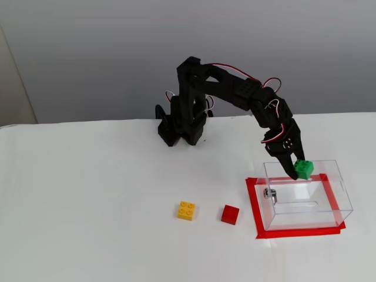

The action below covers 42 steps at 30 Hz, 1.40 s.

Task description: Pick the green lego brick and place it into the transparent box

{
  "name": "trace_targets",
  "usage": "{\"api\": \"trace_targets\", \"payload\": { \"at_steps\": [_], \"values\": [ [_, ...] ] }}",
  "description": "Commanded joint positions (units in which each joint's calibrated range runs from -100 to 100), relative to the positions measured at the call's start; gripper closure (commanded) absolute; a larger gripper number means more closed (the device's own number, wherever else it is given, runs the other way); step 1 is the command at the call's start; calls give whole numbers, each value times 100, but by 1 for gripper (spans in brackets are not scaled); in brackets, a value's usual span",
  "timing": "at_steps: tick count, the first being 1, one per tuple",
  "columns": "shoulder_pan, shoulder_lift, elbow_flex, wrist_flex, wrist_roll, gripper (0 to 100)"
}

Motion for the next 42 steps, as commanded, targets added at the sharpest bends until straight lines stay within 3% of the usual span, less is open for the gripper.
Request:
{"api": "trace_targets", "payload": {
  "at_steps": [1,18,24,27,42],
  "values": [
    [-84,158,-562,-75,10,91],
    [-136,285,-507,-5,36,90],
    [-128,294,-507,-22,10,70],
    [-128,285,-507,-66,15,66],
    [-99,285,-507,-22,10,67]
  ]
}}
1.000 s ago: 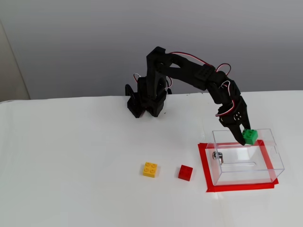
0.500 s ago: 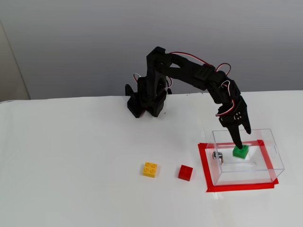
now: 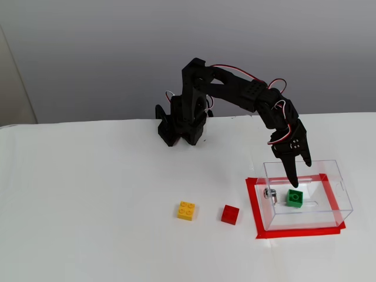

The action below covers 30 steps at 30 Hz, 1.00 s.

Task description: Pick the green lego brick and place it into the transparent box

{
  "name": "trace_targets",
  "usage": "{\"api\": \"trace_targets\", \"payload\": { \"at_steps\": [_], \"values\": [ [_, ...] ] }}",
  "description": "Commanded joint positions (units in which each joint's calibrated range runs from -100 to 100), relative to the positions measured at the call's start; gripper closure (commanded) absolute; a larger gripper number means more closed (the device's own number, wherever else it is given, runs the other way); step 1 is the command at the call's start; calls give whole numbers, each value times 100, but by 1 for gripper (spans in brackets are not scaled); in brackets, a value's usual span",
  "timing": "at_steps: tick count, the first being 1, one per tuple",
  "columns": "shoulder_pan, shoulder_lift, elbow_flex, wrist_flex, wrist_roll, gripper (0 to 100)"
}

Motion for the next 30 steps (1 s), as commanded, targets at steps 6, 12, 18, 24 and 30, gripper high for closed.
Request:
{"api": "trace_targets", "payload": {
  "at_steps": [6,12,18,24,30],
  "values": [
    [41,-121,-198,4,27,91],
    [182,-409,-198,195,11,98],
    [640,-935,-180,848,6,98],
    [1505,-1920,462,1118,32,98],
    [2777,-3439,1655,1153,32,98]
  ]
}}
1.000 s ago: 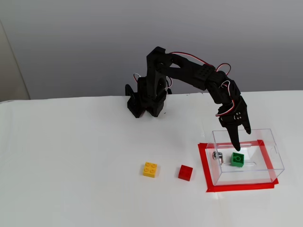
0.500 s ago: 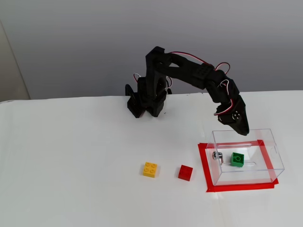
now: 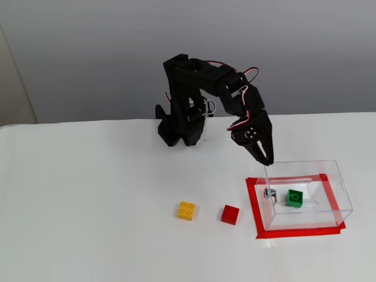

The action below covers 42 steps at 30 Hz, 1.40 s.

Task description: Pick the green lego brick and place it into the transparent box

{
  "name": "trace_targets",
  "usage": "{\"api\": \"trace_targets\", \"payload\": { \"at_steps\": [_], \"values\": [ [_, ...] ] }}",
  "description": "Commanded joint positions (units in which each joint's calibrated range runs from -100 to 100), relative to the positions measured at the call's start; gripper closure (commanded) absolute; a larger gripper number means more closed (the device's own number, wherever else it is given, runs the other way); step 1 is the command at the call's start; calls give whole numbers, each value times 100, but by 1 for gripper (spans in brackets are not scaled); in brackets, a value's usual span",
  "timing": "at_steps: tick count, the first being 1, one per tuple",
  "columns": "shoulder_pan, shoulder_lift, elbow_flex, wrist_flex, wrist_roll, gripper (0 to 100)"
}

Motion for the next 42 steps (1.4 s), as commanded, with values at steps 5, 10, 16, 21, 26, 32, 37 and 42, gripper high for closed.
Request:
{"api": "trace_targets", "payload": {
  "at_steps": [5,10,16,21,26,32,37,42],
  "values": [
    [1527,-2098,1532,30,18,98],
    [2274,-3040,2310,30,23,98],
    [2969,-3779,2934,30,7,98],
    [3546,-4262,3386,-40,2,98],
    [4048,-4805,3964,-48,-19,98],
    [4122,-5790,5095,-92,13,98],
    [4085,-6723,6125,-553,18,98],
    [4152,-6723,6614,-884,18,98]
  ]
}}
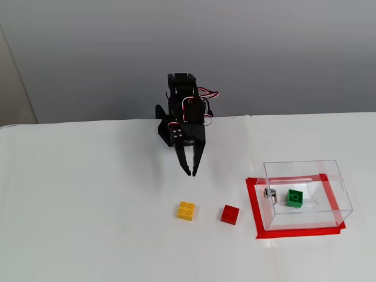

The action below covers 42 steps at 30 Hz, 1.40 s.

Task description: Pick the green lego brick and place it into the transparent box

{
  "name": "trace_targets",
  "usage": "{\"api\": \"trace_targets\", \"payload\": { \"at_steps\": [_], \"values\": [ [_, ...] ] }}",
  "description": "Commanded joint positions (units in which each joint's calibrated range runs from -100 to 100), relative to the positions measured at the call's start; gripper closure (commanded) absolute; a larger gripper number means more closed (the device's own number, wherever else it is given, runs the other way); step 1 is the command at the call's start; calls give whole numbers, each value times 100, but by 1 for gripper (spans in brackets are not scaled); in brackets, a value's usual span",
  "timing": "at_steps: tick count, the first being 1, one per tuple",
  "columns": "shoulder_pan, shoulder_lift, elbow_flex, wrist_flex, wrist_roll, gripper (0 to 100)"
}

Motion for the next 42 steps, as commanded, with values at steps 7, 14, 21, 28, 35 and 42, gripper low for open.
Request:
{"api": "trace_targets", "payload": {
  "at_steps": [7,14,21,28,35,42],
  "values": [
    [92,-68,1436,-677,-3,98],
    [26,-68,1898,-782,-8,98],
    [85,-68,2151,-660,-24,98],
    [26,-68,2015,71,-34,98],
    [11,-76,1581,1490,-34,98],
    [11,-76,1500,1751,-34,98]
  ]
}}
